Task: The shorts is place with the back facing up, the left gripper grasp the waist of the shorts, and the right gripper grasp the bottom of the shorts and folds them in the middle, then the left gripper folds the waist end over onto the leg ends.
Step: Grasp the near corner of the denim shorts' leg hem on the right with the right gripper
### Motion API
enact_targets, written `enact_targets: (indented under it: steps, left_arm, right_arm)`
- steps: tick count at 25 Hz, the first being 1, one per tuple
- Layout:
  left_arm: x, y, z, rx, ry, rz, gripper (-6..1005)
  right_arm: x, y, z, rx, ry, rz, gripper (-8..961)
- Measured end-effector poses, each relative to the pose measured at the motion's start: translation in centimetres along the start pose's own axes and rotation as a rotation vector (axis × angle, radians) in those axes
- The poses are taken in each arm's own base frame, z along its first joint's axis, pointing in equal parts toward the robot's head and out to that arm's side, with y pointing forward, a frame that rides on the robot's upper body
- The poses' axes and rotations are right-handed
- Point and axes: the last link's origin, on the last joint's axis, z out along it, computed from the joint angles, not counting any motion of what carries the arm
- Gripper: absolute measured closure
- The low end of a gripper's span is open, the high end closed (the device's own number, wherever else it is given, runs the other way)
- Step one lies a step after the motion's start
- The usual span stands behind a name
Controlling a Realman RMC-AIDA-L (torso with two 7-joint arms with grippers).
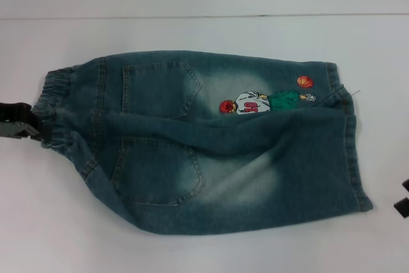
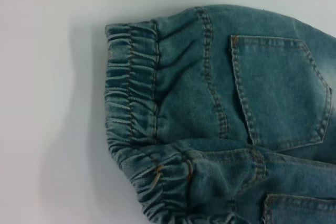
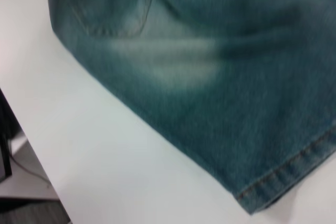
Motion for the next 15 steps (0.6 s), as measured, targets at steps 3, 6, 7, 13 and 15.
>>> enact_targets:
  steps: [3, 6, 7, 13, 15]
  left_arm:
    - [0.0, 0.0, 0.1, -0.001, 0.0, 0.002, 958]
    - [0.0, 0.0, 0.2, -0.001, 0.0, 0.002, 958]
    - [0.0, 0.0, 0.2, -0.001, 0.0, 0.002, 958]
    - [0.0, 0.1, 0.2, -0.002, 0.0, 0.002, 959]
    - [0.0, 0.1, 0.2, -0.002, 0.0, 0.002, 959]
  right_arm:
    - [0.2, -0.2, 0.8, -0.005, 0.04, -0.002, 195]
    - [0.1, -0.4, 1.3, -0.002, 0.059, -0.004, 195]
    - [0.1, -0.4, 1.5, 0.002, 0.067, -0.003, 195]
    - [-0.3, -0.7, 3.2, 0.02, 0.101, -0.004, 195]
    - [-0.6, -0.5, 3.7, 0.017, 0.1, -0.012, 195]
